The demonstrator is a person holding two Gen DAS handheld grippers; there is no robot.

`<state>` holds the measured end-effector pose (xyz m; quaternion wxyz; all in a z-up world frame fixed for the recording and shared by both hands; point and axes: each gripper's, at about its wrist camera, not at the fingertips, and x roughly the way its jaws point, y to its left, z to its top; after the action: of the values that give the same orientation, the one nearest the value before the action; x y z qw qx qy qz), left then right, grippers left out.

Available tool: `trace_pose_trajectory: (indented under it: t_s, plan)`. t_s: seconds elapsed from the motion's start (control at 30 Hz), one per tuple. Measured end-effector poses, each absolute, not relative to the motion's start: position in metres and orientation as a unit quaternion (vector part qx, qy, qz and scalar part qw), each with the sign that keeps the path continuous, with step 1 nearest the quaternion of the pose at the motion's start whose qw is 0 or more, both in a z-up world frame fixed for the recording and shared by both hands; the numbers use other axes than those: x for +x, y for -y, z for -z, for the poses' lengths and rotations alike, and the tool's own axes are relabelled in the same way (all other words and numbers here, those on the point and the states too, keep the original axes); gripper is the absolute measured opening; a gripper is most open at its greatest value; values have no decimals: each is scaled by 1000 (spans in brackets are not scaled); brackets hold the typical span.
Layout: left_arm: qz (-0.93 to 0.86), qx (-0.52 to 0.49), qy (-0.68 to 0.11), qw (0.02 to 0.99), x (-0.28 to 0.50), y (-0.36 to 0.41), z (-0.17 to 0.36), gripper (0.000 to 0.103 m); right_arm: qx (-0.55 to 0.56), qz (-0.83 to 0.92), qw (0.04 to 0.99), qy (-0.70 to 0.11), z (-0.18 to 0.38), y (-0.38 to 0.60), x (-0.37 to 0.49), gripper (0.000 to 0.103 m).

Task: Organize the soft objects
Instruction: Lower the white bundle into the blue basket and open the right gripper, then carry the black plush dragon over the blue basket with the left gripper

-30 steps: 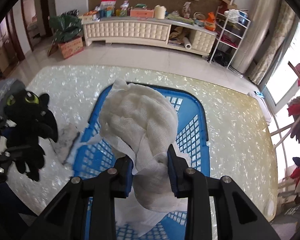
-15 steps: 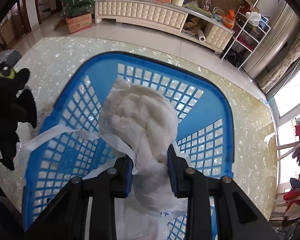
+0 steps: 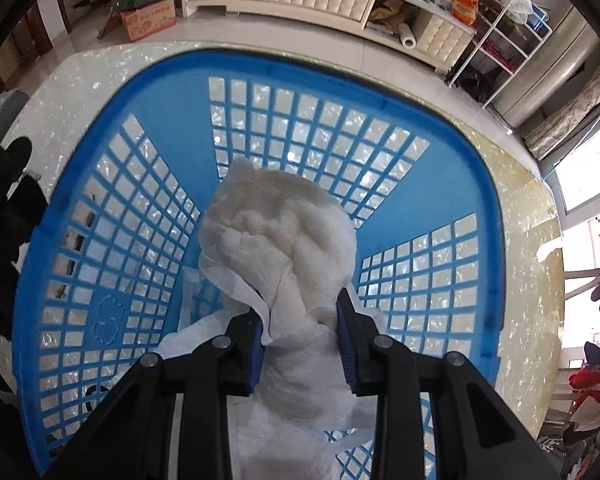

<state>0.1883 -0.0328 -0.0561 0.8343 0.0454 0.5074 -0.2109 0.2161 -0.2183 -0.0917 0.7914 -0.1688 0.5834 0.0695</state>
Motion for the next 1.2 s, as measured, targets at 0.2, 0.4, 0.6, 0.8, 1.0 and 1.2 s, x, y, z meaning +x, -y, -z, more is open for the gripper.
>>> trace_pose_trajectory:
  t_s: [0.2, 0.4, 0.6, 0.8, 1.0, 1.2]
  plan:
    - [212, 44, -505, 836, 187, 30, 56, 34, -154, -73, 789, -590, 86, 225, 220, 30]
    - [208, 48, -507, 835, 185, 28, 57, 34, -169, -73, 790, -584, 80, 232, 236, 42]
    - [209, 47, -499, 839, 184, 27, 53, 34, -174, -91, 796, -572, 65, 222, 225, 79]
    - [213, 46, -488, 845, 179, 27, 47, 34, -192, -66, 813, -546, 38, 221, 217, 101]
    - [228, 30, -467, 854, 172, 30, 33, 34, -167, -49, 839, -515, 5, 236, 181, 103]
    - [253, 53, -437, 861, 157, 45, 16, 34, -127, -49, 863, -487, -3, 243, 143, 103]
